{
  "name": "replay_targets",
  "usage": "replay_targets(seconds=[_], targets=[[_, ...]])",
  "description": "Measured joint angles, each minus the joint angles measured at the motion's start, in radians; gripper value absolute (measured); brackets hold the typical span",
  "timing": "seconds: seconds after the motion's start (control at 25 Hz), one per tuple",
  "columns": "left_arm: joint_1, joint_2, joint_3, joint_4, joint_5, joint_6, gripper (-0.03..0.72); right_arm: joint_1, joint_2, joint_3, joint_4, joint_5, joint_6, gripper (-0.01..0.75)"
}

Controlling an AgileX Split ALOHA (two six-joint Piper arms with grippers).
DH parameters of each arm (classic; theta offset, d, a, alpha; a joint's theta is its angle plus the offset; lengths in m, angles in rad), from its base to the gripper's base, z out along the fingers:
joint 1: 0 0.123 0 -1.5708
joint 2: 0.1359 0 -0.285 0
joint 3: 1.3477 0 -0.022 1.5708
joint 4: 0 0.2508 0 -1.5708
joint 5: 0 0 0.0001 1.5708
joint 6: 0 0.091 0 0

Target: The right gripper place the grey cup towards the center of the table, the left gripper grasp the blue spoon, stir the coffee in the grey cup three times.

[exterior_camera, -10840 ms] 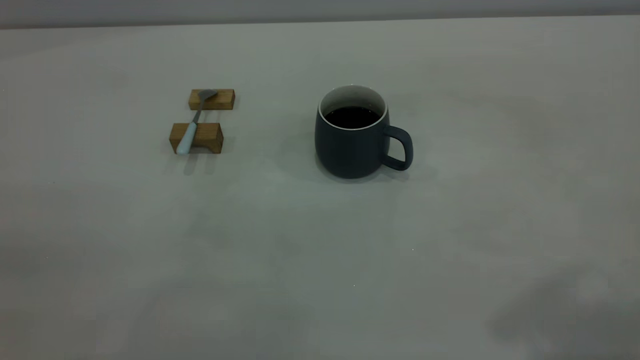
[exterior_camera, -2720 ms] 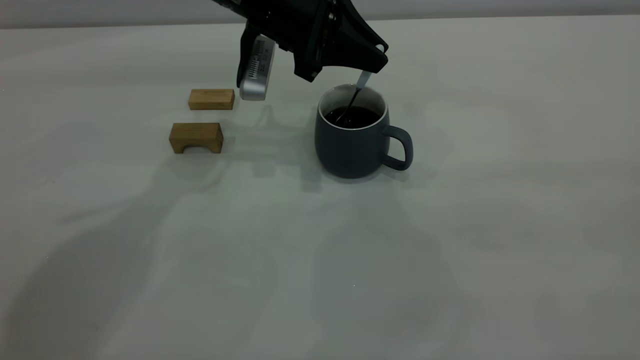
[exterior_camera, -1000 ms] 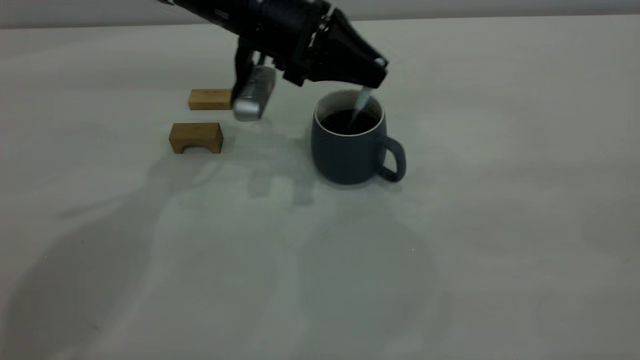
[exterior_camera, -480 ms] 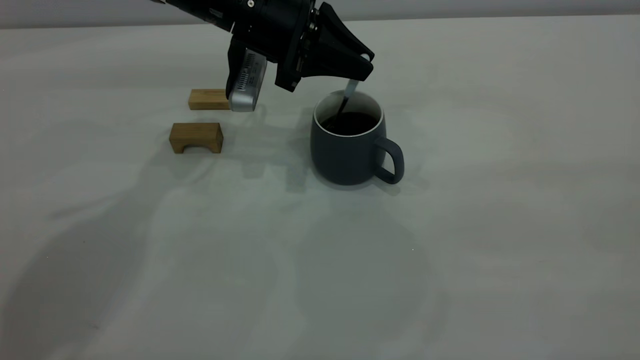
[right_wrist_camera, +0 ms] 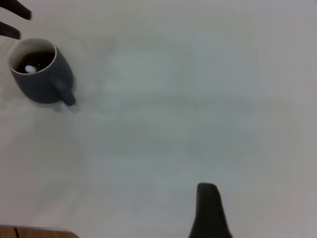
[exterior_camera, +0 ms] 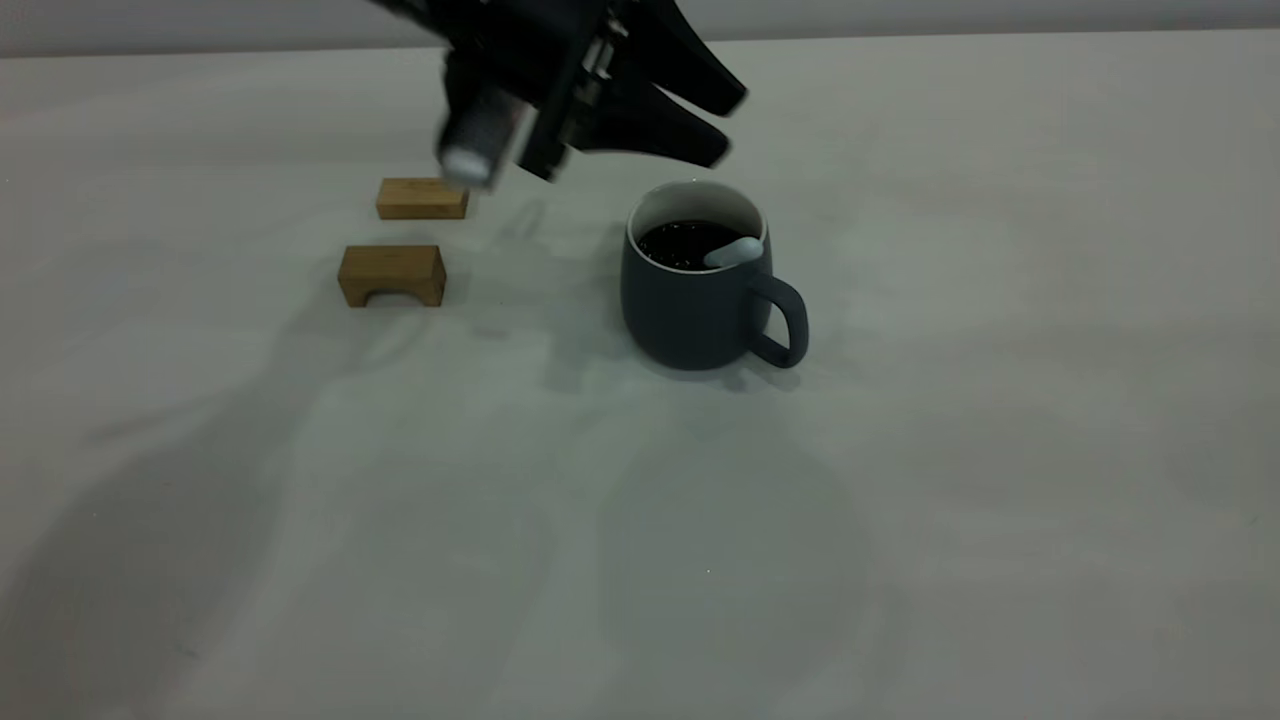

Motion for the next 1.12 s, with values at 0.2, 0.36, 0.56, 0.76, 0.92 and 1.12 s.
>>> replay_targets(seconds=[0.2, 0.36, 0.56, 0.76, 0.92, 1.12], targets=[[0.014, -0.182, -0.025, 0.446, 0.003, 0.002, 0.402, 0.0, 0.0, 0.0, 0.0, 0.0, 0.0, 0.587], [0.015, -0.347, -0.03, 0.787, 0.066, 0.013, 0.402, 0.0, 0.0, 0.0, 0.0, 0.0, 0.0, 0.587], [0.016, -0.556, -0.03, 1.198, 0.211, 0.125, 0.402, 0.0, 0.0, 0.0, 0.0, 0.0, 0.0, 0.587], [0.016, -0.76, -0.015, 1.445, 0.211, 0.201, 0.403, 0.0, 0.0, 0.0, 0.0, -0.001, 0.0, 0.587], [0.016, -0.907, 0.069, 1.482, 0.211, 0.347, 0.404, 0.0, 0.0, 0.0, 0.0, -0.001, 0.0, 0.587], [0.016, -1.16, 0.36, 1.481, 0.211, 0.39, 0.404, 0.0, 0.0, 0.0, 0.0, -0.001, 0.0, 0.587]])
